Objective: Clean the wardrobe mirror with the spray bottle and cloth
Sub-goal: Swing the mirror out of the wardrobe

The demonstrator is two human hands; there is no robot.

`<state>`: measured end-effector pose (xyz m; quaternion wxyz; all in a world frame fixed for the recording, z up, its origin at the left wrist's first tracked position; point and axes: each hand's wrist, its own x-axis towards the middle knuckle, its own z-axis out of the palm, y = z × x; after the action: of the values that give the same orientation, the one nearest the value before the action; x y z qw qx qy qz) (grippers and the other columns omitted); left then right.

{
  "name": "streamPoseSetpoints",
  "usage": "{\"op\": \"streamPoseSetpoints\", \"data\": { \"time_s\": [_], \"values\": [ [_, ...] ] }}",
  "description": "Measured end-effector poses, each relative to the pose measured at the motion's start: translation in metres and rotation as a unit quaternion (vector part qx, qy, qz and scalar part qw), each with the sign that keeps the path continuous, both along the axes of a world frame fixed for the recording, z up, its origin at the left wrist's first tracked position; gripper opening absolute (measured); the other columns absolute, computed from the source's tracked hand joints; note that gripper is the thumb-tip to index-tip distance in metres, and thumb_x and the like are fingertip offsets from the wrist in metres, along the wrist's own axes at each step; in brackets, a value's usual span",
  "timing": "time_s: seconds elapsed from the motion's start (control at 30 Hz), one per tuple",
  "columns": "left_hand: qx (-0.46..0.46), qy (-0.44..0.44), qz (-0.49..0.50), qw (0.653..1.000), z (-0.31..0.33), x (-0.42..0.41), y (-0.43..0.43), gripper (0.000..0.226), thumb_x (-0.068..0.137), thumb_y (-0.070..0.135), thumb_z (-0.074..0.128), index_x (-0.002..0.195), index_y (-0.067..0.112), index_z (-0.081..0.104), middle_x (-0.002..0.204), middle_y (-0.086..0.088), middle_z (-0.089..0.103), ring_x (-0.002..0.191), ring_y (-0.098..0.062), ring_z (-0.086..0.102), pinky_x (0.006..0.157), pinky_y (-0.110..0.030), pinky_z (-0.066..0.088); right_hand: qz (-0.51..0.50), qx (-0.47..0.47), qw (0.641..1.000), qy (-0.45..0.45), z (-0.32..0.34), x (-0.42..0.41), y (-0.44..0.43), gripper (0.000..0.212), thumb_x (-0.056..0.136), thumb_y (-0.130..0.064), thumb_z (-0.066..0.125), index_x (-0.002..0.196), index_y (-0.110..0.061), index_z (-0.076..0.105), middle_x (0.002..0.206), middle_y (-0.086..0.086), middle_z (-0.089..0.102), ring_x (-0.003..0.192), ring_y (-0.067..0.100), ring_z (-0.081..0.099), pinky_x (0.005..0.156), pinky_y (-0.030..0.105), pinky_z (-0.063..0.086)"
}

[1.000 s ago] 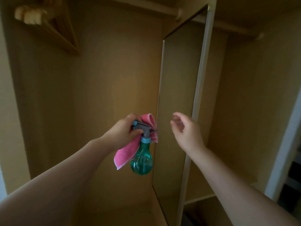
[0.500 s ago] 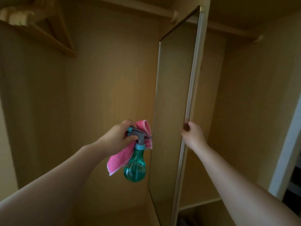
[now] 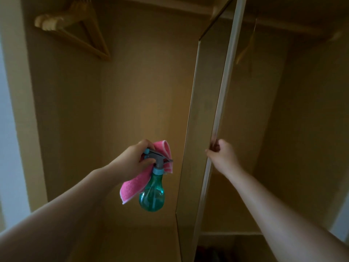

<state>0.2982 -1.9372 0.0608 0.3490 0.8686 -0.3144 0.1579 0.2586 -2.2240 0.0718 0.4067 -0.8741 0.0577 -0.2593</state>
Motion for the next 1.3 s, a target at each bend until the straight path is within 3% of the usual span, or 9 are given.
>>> {"op": "streamPoseSetpoints", "data": {
  "time_s": [0.17, 0.43, 0.53, 1.1, 1.23, 1.3],
  "values": [
    [0.007, -0.006, -0.002, 1.0, 0.003, -0.019, 0.003, 0.022, 0.088, 0.022, 0.063, 0.103, 0.031, 0.051, 0.093, 0.014, 0.059, 0.082, -0.004, 0.058, 0.069, -0.026, 0.053, 0.001, -0.005, 1.0, -0.026, -0.004, -0.033, 0.002, 0.011, 0.091, -0.021, 0.064, 0.092, -0.028, 0.055, 0.086, -0.008, 0.062, 0.078, 0.005, 0.061, 0.057, 0.017, 0.042],
    [0.006, -0.019, -0.019, 1.0, 0.015, -0.047, 0.016, 0.018, 0.089, 0.025, 0.061, 0.1, 0.032, 0.048, 0.089, 0.017, 0.056, 0.077, -0.001, 0.056, 0.059, -0.014, 0.042, -0.046, -0.004, 0.998, -0.031, -0.002, -0.078, 0.019, 0.004, 0.089, -0.018, 0.063, 0.091, -0.018, 0.06, 0.083, 0.002, 0.065, 0.074, 0.015, 0.063, 0.057, 0.026, 0.048],
    [0.002, -0.02, -0.024, 1.0, 0.02, -0.059, 0.023, 0.017, 0.09, 0.025, 0.06, 0.1, 0.032, 0.049, 0.088, 0.018, 0.056, 0.076, 0.0, 0.056, 0.057, -0.012, 0.038, -0.07, -0.01, 0.997, -0.025, -0.001, -0.09, 0.026, 0.005, 0.091, -0.019, 0.061, 0.088, -0.021, 0.058, 0.081, 0.001, 0.063, 0.07, 0.013, 0.062, 0.05, 0.02, 0.042],
    [0.003, -0.005, -0.045, 0.999, 0.031, -0.102, 0.023, 0.021, 0.092, 0.025, 0.059, 0.107, 0.033, 0.048, 0.097, 0.017, 0.058, 0.087, -0.008, 0.06, 0.064, -0.016, 0.051, -0.127, -0.057, 0.99, 0.013, 0.0, -0.126, 0.008, 0.012, 0.093, -0.016, 0.058, 0.098, -0.023, 0.051, 0.09, -0.005, 0.056, 0.077, 0.006, 0.056, 0.052, 0.013, 0.039],
    [-0.009, -0.018, -0.035, 0.999, 0.036, -0.109, 0.003, 0.02, 0.092, 0.025, 0.058, 0.107, 0.033, 0.047, 0.097, 0.018, 0.056, 0.087, -0.008, 0.059, 0.063, -0.014, 0.048, -0.133, -0.069, 0.989, 0.005, 0.002, -0.135, -0.021, 0.021, 0.092, -0.009, 0.057, 0.081, -0.021, 0.045, 0.079, -0.002, 0.05, 0.065, 0.011, 0.052, 0.047, 0.018, 0.038],
    [-0.013, -0.017, -0.03, 0.999, 0.037, -0.113, -0.008, 0.021, 0.092, 0.026, 0.058, 0.108, 0.033, 0.046, 0.097, 0.019, 0.056, 0.087, -0.008, 0.059, 0.065, -0.014, 0.048, -0.133, -0.066, 0.989, 0.006, 0.003, -0.136, -0.033, 0.012, 0.091, -0.008, 0.058, 0.087, -0.016, 0.049, 0.085, 0.001, 0.054, 0.072, 0.016, 0.057, 0.054, 0.027, 0.05]
  ]
}}
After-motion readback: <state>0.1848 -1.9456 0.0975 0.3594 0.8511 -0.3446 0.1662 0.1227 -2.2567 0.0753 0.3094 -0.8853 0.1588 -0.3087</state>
